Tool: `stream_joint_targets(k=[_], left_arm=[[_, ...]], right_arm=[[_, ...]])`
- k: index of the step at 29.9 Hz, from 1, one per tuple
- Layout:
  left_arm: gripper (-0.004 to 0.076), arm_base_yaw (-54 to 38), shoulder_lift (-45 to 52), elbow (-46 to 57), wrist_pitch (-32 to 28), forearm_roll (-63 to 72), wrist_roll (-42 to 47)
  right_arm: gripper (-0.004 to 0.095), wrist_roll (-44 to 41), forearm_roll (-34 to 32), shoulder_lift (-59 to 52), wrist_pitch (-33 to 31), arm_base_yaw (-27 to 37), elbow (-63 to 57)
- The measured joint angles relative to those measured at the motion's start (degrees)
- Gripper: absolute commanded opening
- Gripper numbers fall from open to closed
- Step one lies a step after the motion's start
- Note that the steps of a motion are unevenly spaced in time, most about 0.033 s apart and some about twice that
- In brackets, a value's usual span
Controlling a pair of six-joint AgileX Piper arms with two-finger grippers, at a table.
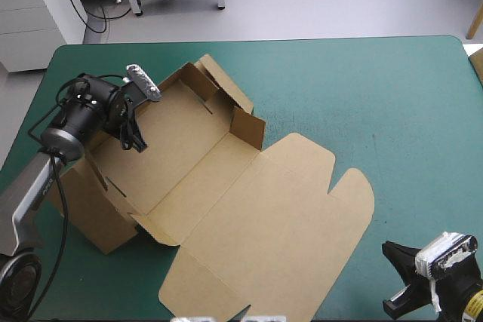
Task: Fold the box
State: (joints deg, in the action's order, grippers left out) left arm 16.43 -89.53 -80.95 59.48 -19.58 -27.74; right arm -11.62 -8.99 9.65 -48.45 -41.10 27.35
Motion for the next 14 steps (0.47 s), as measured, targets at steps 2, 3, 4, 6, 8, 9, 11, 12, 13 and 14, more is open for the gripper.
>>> stream_joint_targets(k=[2, 3, 4, 6, 8, 9, 11, 12, 13, 14], left_arm=[[-0.0008, 3.1, 0.0, -0.9, -1.3, -3.8, 0.1], [-0.0008, 4.6, 0.0, -1.3, -2.0, -5.7, 0.1], [-0.0008, 6.1, 0.0, -1.6, -2.6, -7.5, 0.1], [-0.0008, 8.7, 0.0, -1.9, -3.6, -10.3, 0.0], [-0.0008, 11.3, 0.0, -2.1, -4.4, -12.5, -0.1], [-0.0008, 12.9, 0.0, -2.1, -5.1, -13.6, -0.1], [-0.0008, 15.1, 0.0, -2.2, -6.1, -14.6, -0.4], [-0.0008, 16.8, 0.0, -2.3, -6.8, -15.0, -0.5], [-0.0008, 17.9, 0.0, -2.3, -7.2, -15.2, -0.5], [-0.0008, 19.2, 0.0, -2.3, -7.8, -15.2, -0.9]], right_arm=[[-0.0021, 0.0, 0.0, 0.0, 0.0, 0.0, 0.0], [-0.0021, 0.0, 0.0, 0.0, 0.0, 0.0, 0.0], [-0.0022, 0.0, 0.1, 0.0, 0.0, 0.0, 0.0], [-0.0021, -0.2, 0.1, 0.0, 0.0, 0.0, 0.0], [-0.0021, -0.3, 0.1, 0.0, 0.0, 0.0, 0.0], [-0.0021, -0.2, 0.1, 0.0, 0.0, 0.0, 0.0], [-0.0021, -0.3, 0.1, 0.0, 0.0, 0.0, 0.0], [-0.0021, -0.4, 0.1, 0.0, 0.0, 0.0, 0.0], [-0.0021, -0.4, 0.1, 0.0, 0.0, 0.0, 0.0], [-0.0021, -0.4, 0.1, 0.0, 0.0, 0.0, 0.0]])
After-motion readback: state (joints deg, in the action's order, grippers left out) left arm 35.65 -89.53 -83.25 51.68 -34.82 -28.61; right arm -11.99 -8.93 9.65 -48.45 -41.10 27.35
